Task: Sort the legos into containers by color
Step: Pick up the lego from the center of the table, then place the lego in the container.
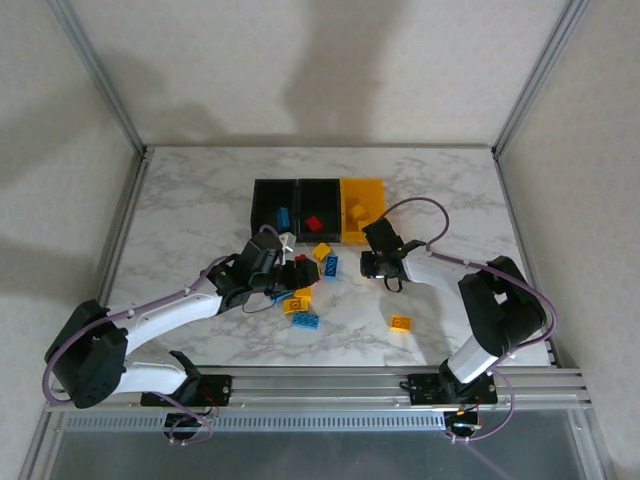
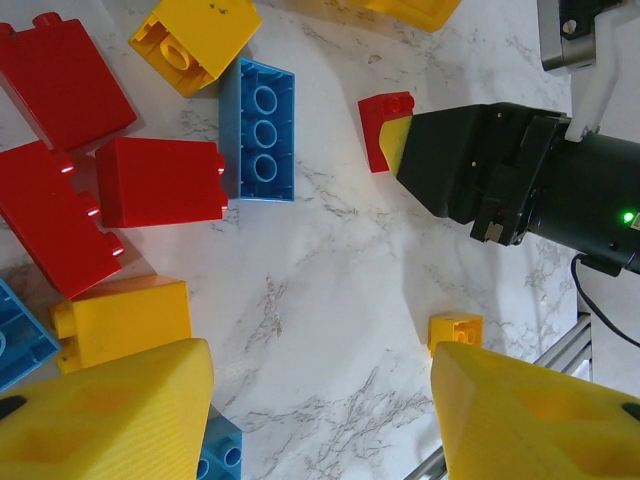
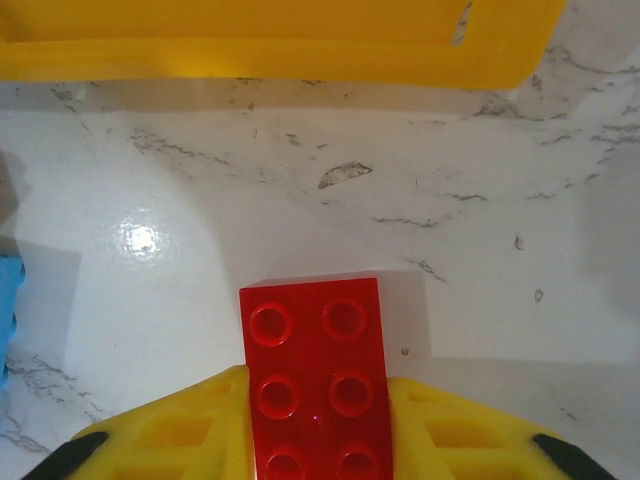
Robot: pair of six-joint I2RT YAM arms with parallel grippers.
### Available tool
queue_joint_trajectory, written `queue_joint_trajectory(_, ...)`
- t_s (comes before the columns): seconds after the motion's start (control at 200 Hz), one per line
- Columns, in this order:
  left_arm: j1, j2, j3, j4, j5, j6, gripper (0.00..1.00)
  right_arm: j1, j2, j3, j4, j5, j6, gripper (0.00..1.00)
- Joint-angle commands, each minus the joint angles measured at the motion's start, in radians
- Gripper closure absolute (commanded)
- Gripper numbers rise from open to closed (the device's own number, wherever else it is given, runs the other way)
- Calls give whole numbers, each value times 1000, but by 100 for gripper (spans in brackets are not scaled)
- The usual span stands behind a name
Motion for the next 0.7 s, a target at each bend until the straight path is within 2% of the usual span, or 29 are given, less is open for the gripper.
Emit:
queue_joint_trajectory(0.0,-6,3,-17,8,-29,-7,40,4,-25,24,-36,18,-12,70)
queue_joint_trajectory(0.28,-4,2,-14,6,-40,-11,41,43,-109,68,-104,26,6,70)
queue_joint_trajectory(0.411,10,-27,-14,-6,-60,-23,41,75,-130,150,-154,22,5,70)
queue_joint_trajectory(0.561,68,-82,-12,-40,-80,-39,41,109,-77,304,-209,5,15,69)
queue_joint_trajectory(0.696,144,-125,-5,-85,-79,-39,41,144,30,450,-223,-4,35,69)
